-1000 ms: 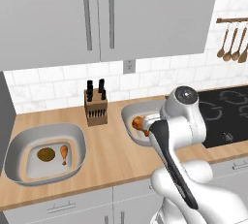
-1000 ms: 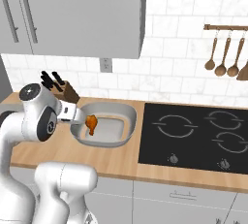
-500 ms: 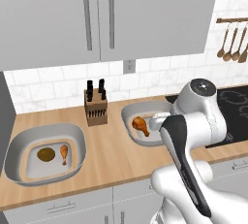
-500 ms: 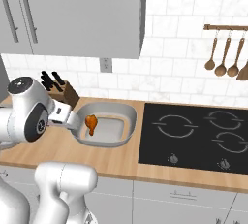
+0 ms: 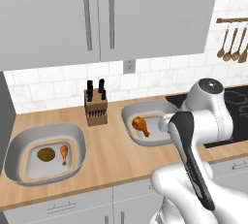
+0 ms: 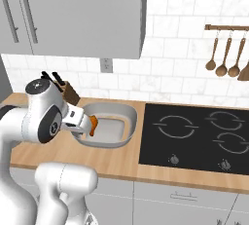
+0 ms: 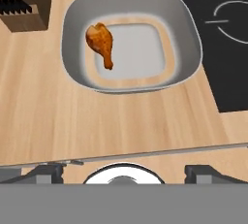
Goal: Place one avocado and one chicken drumstick in each tupperware on the nearby counter, to pack two identical lunches.
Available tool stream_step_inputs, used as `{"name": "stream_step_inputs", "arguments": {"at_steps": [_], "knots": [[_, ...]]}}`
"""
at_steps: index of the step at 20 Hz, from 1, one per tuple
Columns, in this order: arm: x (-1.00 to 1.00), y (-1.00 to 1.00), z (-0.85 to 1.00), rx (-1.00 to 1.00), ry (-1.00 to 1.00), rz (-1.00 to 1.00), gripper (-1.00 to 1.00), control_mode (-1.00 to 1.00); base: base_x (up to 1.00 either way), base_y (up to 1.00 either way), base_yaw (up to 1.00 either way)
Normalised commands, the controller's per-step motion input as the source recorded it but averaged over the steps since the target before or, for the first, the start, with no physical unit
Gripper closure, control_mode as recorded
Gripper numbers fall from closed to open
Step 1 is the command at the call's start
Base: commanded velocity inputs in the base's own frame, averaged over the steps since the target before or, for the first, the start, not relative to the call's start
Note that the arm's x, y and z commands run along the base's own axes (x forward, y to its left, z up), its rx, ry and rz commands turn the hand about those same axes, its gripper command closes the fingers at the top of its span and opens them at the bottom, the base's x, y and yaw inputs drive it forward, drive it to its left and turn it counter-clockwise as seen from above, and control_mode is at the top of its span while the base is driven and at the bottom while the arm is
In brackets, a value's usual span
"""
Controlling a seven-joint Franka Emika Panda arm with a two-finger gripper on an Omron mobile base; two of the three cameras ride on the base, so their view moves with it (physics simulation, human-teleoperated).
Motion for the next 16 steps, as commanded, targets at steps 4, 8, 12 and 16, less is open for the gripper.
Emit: {"name": "stream_step_inputs", "arguments": {"at_steps": [4,8,12,16], "knots": [[-0.01,0.00,-0.10,0.00,0.00,0.01,-1.00,-1.00,0.00,0.00,0.00],[0.00,0.00,-0.01,0.00,0.02,0.00,-1.00,-1.00,0.00,0.00,0.00],[-0.03,0.01,0.00,0.00,0.00,0.00,-1.00,1.00,-0.18,0.08,0.13],[0.00,0.00,0.00,0.00,0.00,0.00,-1.00,1.00,-0.67,0.61,0.58]]}}
